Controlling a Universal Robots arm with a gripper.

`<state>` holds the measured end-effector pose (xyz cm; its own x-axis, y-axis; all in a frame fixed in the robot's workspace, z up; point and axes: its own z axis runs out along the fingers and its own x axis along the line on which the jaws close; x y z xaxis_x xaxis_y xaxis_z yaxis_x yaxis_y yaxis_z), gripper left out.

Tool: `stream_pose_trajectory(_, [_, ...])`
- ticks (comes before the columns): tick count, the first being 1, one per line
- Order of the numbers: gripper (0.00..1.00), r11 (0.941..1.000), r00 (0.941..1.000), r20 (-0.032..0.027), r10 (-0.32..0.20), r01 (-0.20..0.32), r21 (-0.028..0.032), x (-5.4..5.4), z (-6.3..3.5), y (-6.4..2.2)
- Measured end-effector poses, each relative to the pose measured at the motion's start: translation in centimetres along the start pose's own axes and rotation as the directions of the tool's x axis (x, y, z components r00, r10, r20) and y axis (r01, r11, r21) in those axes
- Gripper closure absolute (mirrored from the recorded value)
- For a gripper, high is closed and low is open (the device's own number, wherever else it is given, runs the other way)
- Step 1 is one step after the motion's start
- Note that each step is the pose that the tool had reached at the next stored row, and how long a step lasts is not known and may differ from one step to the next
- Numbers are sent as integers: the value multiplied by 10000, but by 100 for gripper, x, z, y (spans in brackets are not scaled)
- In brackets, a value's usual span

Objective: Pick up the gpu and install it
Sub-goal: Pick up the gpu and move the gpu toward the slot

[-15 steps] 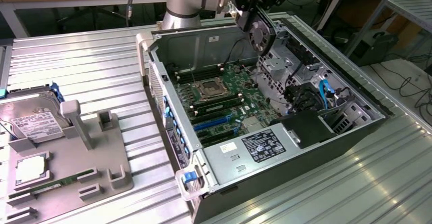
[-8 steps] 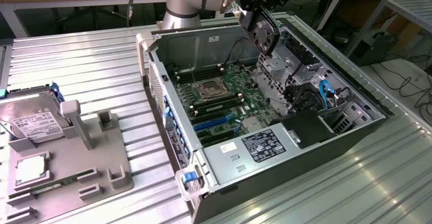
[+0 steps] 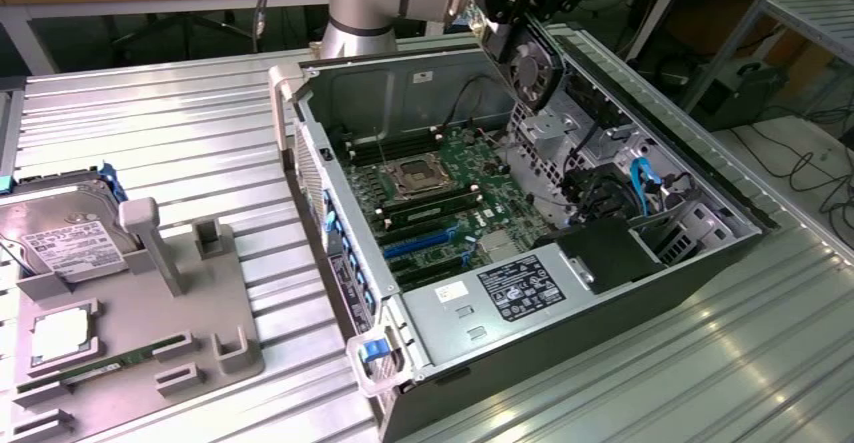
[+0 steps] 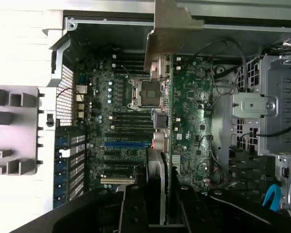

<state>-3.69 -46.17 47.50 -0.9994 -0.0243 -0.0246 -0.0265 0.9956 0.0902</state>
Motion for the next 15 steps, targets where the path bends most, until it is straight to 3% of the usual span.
stream_pose_trajectory(1, [72, 9998, 10000, 11, -3, 3, 174, -11, 3, -1])
stream_pose_trajectory(2, [72, 9997, 10000, 15, -7, 6, 259, -18, 7, -1])
stream_pose_trajectory(3, [72, 9996, 10000, 16, -8, 7, 288, -21, 11, -2])
stream_pose_trajectory(15, [72, 9994, 10000, 14, -10, 10, 340, -191, 62, -10])
